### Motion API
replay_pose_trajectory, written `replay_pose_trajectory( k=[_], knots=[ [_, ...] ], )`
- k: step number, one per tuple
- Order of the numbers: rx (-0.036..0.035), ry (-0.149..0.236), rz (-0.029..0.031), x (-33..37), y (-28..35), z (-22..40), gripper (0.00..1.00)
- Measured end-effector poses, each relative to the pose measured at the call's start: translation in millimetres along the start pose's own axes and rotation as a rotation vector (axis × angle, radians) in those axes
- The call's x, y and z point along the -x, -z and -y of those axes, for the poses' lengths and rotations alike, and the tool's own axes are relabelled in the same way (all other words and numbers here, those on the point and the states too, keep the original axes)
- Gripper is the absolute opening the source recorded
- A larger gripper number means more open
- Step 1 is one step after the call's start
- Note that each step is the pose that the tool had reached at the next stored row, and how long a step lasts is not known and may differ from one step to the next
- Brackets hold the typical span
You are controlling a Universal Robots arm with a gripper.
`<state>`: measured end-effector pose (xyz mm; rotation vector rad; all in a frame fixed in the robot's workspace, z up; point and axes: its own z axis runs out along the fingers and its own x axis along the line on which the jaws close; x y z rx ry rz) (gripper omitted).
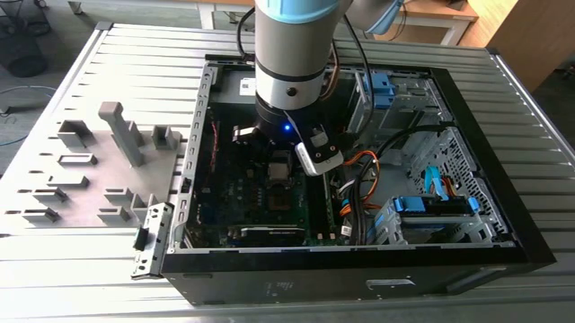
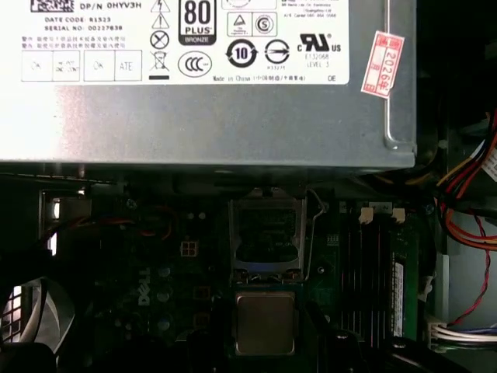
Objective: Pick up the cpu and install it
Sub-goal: 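Place the cpu into insertion slot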
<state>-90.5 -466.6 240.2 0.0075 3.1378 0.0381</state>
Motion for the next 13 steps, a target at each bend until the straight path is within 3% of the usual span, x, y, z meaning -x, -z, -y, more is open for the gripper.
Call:
replay_pose_trajectory(
  k=[5,13],
  knots=[
    [0.0,0.0,0.0,0.0,-0.5,0.8,0.47],
    [0.0,0.0,0.0,0.0,-7.3,6.4,0.47]
  ],
)
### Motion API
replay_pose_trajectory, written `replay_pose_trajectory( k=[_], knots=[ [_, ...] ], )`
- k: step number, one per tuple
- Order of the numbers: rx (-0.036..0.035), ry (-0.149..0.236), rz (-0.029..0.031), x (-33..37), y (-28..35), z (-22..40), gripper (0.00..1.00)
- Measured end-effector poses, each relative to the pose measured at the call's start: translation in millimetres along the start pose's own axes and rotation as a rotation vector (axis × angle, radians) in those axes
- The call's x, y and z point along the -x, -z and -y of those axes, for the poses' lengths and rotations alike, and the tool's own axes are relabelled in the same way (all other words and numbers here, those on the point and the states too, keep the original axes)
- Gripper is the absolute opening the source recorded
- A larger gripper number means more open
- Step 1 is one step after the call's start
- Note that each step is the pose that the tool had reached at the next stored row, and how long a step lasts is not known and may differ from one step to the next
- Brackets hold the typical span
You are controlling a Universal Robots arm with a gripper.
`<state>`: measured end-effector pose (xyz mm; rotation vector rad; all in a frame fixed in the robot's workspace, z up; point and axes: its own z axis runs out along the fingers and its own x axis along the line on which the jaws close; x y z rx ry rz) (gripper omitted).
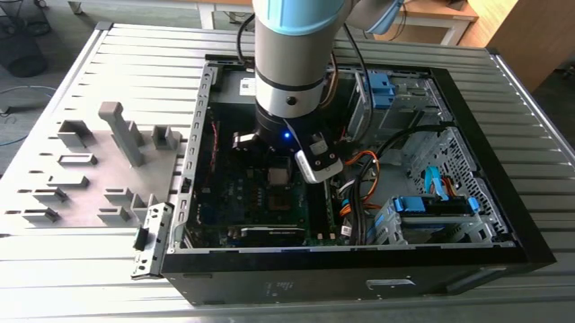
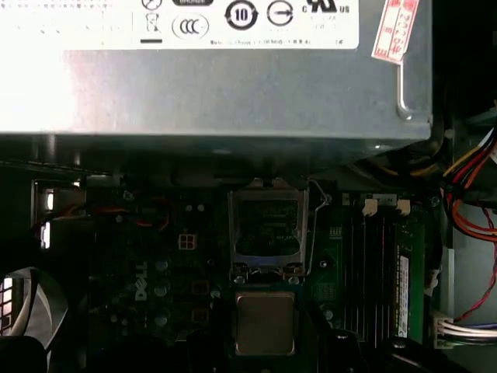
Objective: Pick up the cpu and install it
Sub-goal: 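Place the cpu into insertion slot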
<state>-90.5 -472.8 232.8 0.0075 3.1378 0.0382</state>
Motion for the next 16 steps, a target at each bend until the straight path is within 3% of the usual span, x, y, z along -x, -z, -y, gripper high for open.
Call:
replay_pose_trajectory(
  k=[10,16],
  knots=[
    [0.0,-0.004,0.0,0.2,-12.8,8.8,0.47],
    [-0.0002,-0.015,0.0003,0.9,-15.2,11.5,0.47]
  ],
)
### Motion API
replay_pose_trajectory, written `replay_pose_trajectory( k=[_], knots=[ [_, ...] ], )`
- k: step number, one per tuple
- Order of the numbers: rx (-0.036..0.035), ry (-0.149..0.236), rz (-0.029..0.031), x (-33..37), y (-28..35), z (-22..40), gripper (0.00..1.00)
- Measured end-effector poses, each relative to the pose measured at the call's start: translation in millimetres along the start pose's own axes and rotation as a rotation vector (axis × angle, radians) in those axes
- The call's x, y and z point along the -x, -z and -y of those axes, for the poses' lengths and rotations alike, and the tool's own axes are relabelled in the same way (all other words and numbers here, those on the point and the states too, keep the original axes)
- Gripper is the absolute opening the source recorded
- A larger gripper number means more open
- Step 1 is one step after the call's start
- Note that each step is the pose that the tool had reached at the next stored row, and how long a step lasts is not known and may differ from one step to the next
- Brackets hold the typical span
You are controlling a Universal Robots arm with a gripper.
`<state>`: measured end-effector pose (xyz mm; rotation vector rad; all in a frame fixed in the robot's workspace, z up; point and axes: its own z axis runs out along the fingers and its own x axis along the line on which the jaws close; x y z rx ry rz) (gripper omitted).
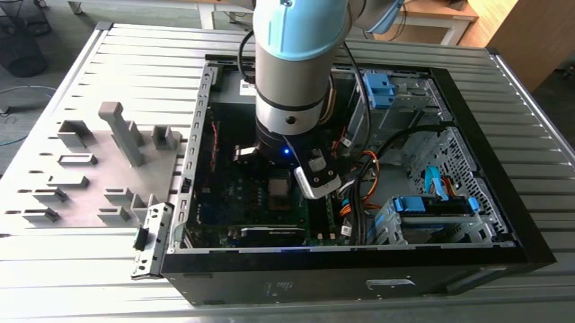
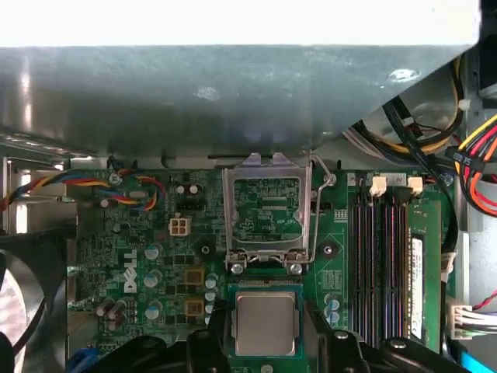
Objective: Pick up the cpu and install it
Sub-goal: 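Place the cpu into insertion slot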
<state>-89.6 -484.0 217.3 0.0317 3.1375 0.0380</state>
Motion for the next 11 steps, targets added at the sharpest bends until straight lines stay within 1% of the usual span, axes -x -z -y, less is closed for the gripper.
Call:
replay_pose_trajectory(
  k=[6,11],
  knots=[
    [0.0001,-0.013,0.0004,0.3,-1.7,1.2,0.47],
    [0.0001,-0.014,0.0004,0.4,-5.9,3.3,0.47]
  ],
)
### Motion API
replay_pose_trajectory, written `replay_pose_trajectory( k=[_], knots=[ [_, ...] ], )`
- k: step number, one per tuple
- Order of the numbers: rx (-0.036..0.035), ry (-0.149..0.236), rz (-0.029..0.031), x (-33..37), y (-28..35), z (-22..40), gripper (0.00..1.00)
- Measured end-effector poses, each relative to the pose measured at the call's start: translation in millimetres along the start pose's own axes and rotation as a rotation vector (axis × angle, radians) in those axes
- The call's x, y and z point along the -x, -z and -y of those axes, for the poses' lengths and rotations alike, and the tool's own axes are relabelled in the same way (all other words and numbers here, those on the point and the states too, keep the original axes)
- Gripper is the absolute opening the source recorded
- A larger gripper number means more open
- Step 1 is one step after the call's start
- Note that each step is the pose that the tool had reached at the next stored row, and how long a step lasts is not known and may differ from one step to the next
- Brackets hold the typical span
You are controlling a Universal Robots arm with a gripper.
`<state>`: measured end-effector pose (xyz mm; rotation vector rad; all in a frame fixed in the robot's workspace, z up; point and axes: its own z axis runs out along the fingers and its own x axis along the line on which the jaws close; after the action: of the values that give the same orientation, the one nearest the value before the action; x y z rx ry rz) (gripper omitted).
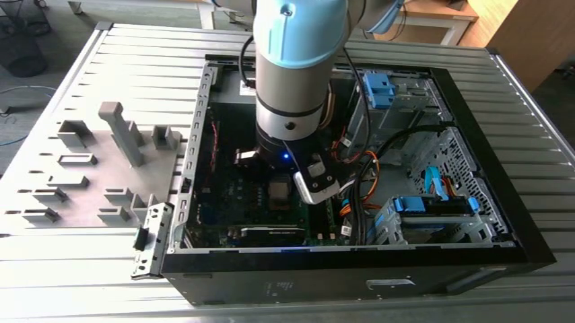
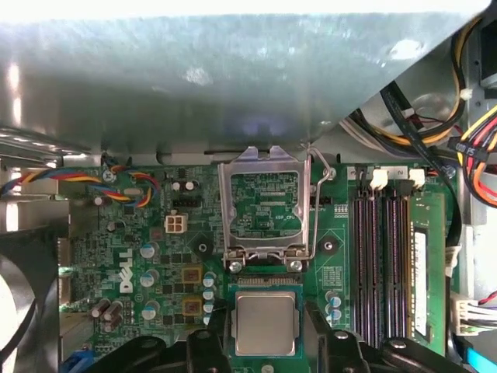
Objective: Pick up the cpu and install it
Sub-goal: 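Place the cpu into insertion slot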
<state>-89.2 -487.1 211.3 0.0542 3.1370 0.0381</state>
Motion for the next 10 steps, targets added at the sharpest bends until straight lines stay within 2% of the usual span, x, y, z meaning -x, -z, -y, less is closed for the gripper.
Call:
replay_pose_trajectory(
  k=[10],
  knots=[
    [-0.0001,0.0,-0.0001,1.6,-8.4,2.1,0.47]
  ],
)
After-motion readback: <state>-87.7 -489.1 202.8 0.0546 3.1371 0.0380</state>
